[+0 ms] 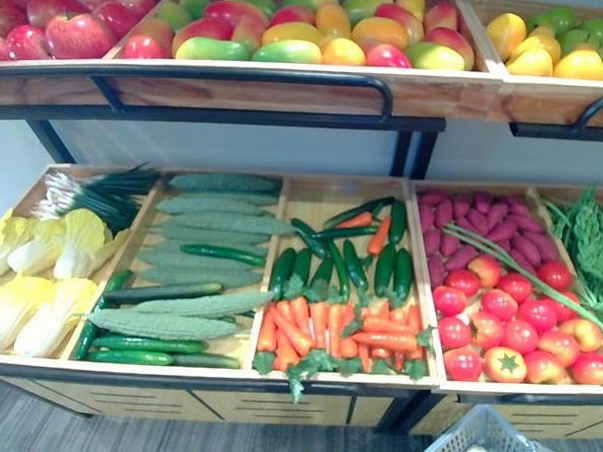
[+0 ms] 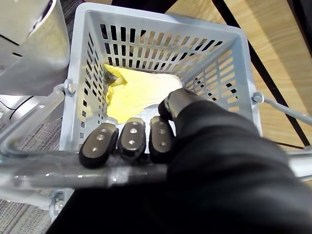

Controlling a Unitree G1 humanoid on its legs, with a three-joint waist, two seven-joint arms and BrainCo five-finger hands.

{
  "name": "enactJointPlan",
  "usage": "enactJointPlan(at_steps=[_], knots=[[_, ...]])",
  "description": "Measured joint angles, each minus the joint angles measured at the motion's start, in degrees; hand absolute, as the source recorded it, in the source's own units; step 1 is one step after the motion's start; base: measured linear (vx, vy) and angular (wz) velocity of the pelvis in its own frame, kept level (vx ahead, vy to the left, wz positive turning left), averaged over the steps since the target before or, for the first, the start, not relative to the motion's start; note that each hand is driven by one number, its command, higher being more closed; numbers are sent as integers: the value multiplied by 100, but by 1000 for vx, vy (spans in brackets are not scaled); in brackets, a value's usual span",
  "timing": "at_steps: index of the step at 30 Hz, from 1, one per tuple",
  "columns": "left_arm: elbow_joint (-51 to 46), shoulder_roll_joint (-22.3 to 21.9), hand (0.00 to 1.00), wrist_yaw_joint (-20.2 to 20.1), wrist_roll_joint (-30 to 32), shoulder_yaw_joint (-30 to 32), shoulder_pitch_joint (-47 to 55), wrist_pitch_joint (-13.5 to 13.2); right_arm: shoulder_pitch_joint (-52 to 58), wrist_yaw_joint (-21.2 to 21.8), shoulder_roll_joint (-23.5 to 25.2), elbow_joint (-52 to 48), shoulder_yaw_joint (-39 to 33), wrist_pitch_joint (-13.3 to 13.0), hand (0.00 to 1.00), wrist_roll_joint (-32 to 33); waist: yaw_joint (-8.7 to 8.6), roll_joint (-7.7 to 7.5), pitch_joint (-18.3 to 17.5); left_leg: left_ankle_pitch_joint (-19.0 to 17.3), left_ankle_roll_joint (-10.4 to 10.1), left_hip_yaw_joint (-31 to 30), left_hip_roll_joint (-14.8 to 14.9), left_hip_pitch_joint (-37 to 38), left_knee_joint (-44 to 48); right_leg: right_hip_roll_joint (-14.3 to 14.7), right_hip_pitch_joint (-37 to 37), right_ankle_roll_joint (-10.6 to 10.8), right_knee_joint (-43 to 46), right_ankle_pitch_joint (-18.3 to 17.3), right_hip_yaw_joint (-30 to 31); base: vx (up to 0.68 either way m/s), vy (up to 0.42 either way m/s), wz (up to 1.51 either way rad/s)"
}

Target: Pick vegetable in the basket

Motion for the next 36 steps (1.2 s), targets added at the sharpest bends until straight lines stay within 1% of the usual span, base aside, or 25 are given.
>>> enactJointPlan(at_steps=[5, 6, 7, 8, 10, 11, 13, 14, 18, 21, 22, 23, 24, 26, 27, 28, 29, 30, 32, 33, 34, 35, 36], knots=[[-76, -1, 0, 72, -2, -18, -57, -14, 1, -9, 0, 1, 5, -3, 100, 6, -2, 13, 3, -9, -7, -1, 3, -1, 0, 7, -10, 0, -5, 0, 18, 0, 0, 0], [-173, -13, 0, 292, -1, -5, -55, -63, 0, -25, 0, 0, 4, -8, 100, 7, -3, 15, 4, -10, -7, -1, 3, -1, 1, 7, -10, 0, -5, 0, 19, 0, 0, 0], [-218, -13, 0, 377, -1, 13, -56, -100, 2, -29, 0, 0, 3, -11, 100, 7, -2, 17, 5, -10, -7, -2, 3, -1, 1, 7, -9, 0, -4, 0, 18, 0, 0, 0], [-297, -19, 0, 588, -1, 100, -53, -188, 3, -57, 0, 0, 0, -24, 100, 8, -1, 28, 6, -13, -2, -2, 4, -1, 4, 7, -9, 0, -3, 0, 19, 0, 0, 0], [-459, -32, 0, 922, -4, 458, -51, -232, 3, -121, -1, -2, -12, -37, 100, 5, 1, 50, 7, -16, -2, -4, 6, -2, 7, 7, -8, -1, -1, -1, 18, 0, 0, 0], [-497, -32, 0, 986, -7, 581, -48, -243, 3, -129, -2, -2, -18, -41, 100, 3, 1, 58, 6, -17, -2, -5, 7, -2, 7, 7, -8, -1, -1, -1, 17, 0, 0, 0], [-653, -43, 0, 1320, -219, 1023, -50, -291, 2, -153, -3, -3, -109, -58, 100, -5, 3, 90, 7, -22, 0, -7, 9, -2, 11, 7, -5, -1, -1, -1, 15, 0, 0, 0], [-685, -43, 0, 1379, -228, 1127, -50, -301, 1, -163, -3, -3, -164, -60, 100, -8, 3, 99, 7, -23, 1, -7, 9, -2, 11, 7, -4, -1, -2, -1, 14, 0, 0, 0], [-1185, -57, 0, 1972, -263, 1782, -57, -327, -5, -275, -1, -10, -287, -60, 100, -12, 6, 142, 7, -27, 1, -9, 16, 3, 11, 12, 8, -6, -3, -5, 7, 0, 0, 0], [-1555, -84, 0, 2197, -247, 1944, -108, -333, 3, -289, 9, -55, -312, -60, 100, -17, 7, 162, 7, -27, 0, -8, 23, 3, 11, 18, 17, -11, -3, -8, 5, 0, 0, 0], [-1862, -146, 0, 2322, -198, 1985, -113, -314, 6, -298, 15, -84, -342, -56, 100, -20, 10, 175, 3, -27, 0, -8, 28, 3, 11, 21, 27, -13, -2, -8, 1, 0, 0, 0], [-2369, -247, 0, 2476, -141, 1948, -90, -283, 23, -306, 32, -125, -342, -52, 100, -19, 21, 198, -12, -27, 0, -12, 36, 1, 11, 26, 30, -16, -2, -10, -8, 0, 0, 0], [-2674, -293, 0, 2575, -99, 1879, -69, -278, 29, -313, 40, -137, -338, -50, 100, -19, 26, 192, -9, -28, -1, -13, 42, -2, 12, 30, 30, -19, -1, -12, -12, 0, 0, 0], [-3832, -374, 0, 2803, 252, 1456, 25, -244, 115, -343, 107, -314, -204, -46, 100, -16, 37, 203, -13, -28, -1, -24, 58, -7, 23, 37, 48, -30, 4, -19, -42, 0, 0, 2], [-4120, -373, 0, 2845, 357, 1322, 49, -245, 152, -362, 134, -381, -175, -46, 100, -15, 38, 201, -10, -29, -1, -31, 61, -6, 26, 38, 60, -34, 4, -21, -53, 0, 0, 6], [-4659, -369, 0, 2928, 725, 1083, 77, -227, 215, -376, 159, -461, -62, -46, 100, -10, 37, 203, -8, -35, -3, -33, 66, -8, 33, 38, 88, -42, 6, -26, -69, 0, 0, 0], [-5159, -366, 0, 2937, 1061, 863, 95, -222, 276, -384, 179, -586, 77, -48, 100, -5, 35, 200, -5, -49, 0, -26, 70, -9, 45, 37, 98, -46, 12, -30, -69, 0, 0, 0], [-5376, -363, 0, 2938, 1253, 754, 94, -218, 306, -383, 178, -622, 154, -48, 100, -4, 27, 205, -4, -55, -1, -22, 70, -8, 54, 35, 97, -48, 17, -31, -68, 0, 0, -4], [-6179, -331, 0, 2915, 1891, 179, 85, -209, 379, -382, 174, -789, 476, -56, 100, 2, 7, 214, 2, -83, 0, -7, 79, -10, 100, 31, 96, -50, 39, -33, -65, 0, 0, -4], [-6324, -307, 0, 2906, 1970, 17, 83, -209, 415, -378, 174, -806, 517, -58, 100, 2, 3, 216, 1, -84, -1, -1, 83, -5, 102, 33, 96, -51, 42, -34, -64, 0, 0, -4], [-6531, -240, 0, 2870, 2156, -282, 58, -212, 436, -379, 171, -833, 644, -61, 100, 6, 0, 217, 0, -84, -1, 7, 95, -3, 103, 43, 94, -53, 44, -35, -63, 0, 0, 0], [-6604, -201, 0, 2840, 2249, -406, 45, -212, 443, -373, 168, -847, 702, -64, 100, 6, -4, 219, 0, -84, -1, 12, 102, -3, 105, 49, 92, -53, 44, -35, -61, 0, 0, -4], [-6715, -94, 0, 2758, 2413, -632, 37, -219, 452, -367, 170, -851, 762, -66, 100, 7, -13, 223, -3, -88, -8, 35, 124, 1, 110, 71, 88, -53, 44, -35, -52, -7, -13, -6]])
